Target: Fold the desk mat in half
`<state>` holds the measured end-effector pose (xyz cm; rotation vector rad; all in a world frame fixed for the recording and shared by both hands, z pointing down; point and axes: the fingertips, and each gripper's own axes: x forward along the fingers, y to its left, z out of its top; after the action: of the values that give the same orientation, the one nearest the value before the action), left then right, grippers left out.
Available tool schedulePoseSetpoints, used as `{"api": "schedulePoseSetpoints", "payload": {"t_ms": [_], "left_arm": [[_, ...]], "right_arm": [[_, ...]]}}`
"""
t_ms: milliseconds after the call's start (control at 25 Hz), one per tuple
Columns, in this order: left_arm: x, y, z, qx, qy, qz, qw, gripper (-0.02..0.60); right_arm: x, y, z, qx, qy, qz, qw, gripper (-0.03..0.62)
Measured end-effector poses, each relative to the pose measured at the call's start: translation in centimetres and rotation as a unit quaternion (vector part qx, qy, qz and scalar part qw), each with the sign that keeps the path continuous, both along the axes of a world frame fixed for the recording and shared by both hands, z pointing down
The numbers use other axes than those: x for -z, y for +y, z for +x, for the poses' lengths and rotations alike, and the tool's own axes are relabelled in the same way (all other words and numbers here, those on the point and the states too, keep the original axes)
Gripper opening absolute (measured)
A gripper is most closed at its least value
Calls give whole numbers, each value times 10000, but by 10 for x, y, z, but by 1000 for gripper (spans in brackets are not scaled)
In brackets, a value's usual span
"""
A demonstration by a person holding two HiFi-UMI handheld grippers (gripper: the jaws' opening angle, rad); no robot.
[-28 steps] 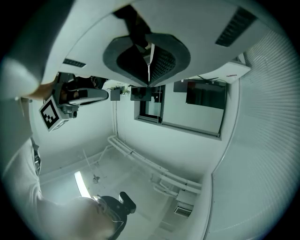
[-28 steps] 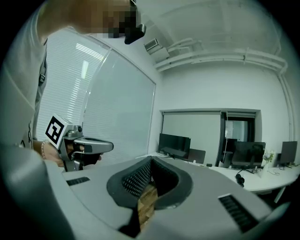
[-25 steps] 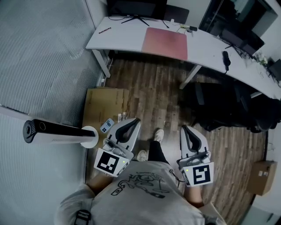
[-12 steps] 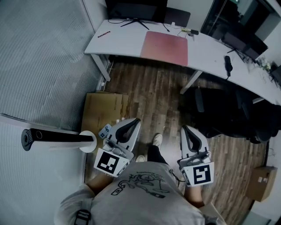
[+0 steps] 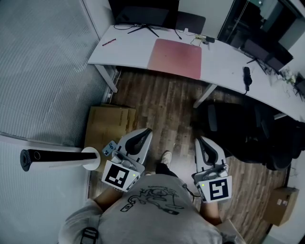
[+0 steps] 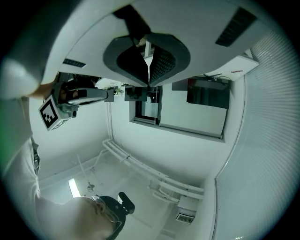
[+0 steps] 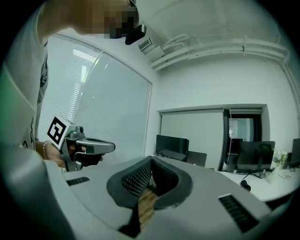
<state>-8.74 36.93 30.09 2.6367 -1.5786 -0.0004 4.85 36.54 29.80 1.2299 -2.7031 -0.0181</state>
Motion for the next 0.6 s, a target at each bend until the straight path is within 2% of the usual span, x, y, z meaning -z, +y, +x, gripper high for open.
{"api": "schedulePoseSetpoints", "payload": {"t_ms": [600], "left_arm": [[-3,-90,70,3,-56,-39,10000,28]], "right_arm": [[-6,-88,76,-21,-58,-18,10000,6]]}}
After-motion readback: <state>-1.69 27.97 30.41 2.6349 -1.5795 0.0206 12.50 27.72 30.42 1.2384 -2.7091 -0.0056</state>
